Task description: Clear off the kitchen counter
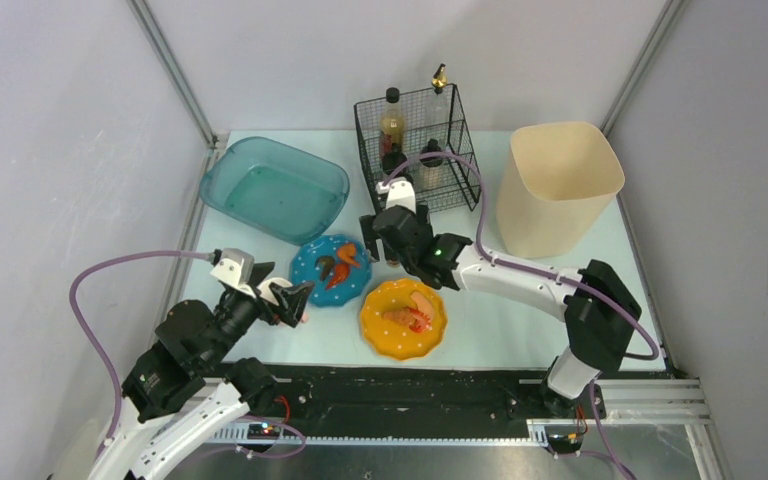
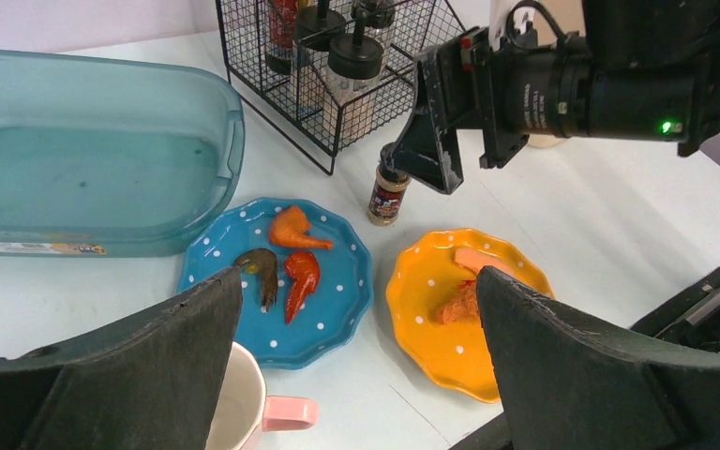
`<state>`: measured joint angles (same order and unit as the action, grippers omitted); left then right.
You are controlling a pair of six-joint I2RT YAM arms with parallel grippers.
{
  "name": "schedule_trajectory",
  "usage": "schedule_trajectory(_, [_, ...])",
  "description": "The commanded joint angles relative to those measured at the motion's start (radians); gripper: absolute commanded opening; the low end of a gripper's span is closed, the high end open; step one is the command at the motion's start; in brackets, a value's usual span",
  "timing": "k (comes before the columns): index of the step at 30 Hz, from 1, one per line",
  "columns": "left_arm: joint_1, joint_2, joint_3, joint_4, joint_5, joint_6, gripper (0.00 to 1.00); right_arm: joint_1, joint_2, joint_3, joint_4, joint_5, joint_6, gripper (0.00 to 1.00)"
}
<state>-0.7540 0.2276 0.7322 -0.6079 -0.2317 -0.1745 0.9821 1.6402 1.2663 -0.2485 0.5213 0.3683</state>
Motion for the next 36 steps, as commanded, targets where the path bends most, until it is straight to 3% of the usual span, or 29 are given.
schedule_trajectory(1, [0.007,0.003,-0.002,0.026,0.008,0.018,0.98,0.0,0.022,-0.045,0.122,0.066,0.037,0.95])
schedule_trajectory(16, [0.006,0.006,-0.004,0.027,0.01,0.018,0.98,-0.005,0.169,-0.058,0.276,0.102,0.024,0.9])
schedule_trajectory(27, [0.006,0.01,-0.002,0.028,0.008,0.018,0.98,-0.047,0.198,-0.059,0.282,0.105,0.056,0.71])
schedule_trajectory(31, [0.005,0.011,-0.003,0.027,0.007,0.018,0.98,-0.054,0.194,-0.059,0.281,0.109,0.03,0.55])
schedule_trajectory(35, [0.006,0.012,-0.002,0.027,0.008,0.018,0.98,-0.05,0.163,-0.058,0.279,0.121,-0.004,0.19])
schedule_trajectory(36, [0.005,0.012,-0.003,0.027,0.006,0.018,0.98,-0.049,0.155,-0.058,0.272,0.135,-0.011,0.14])
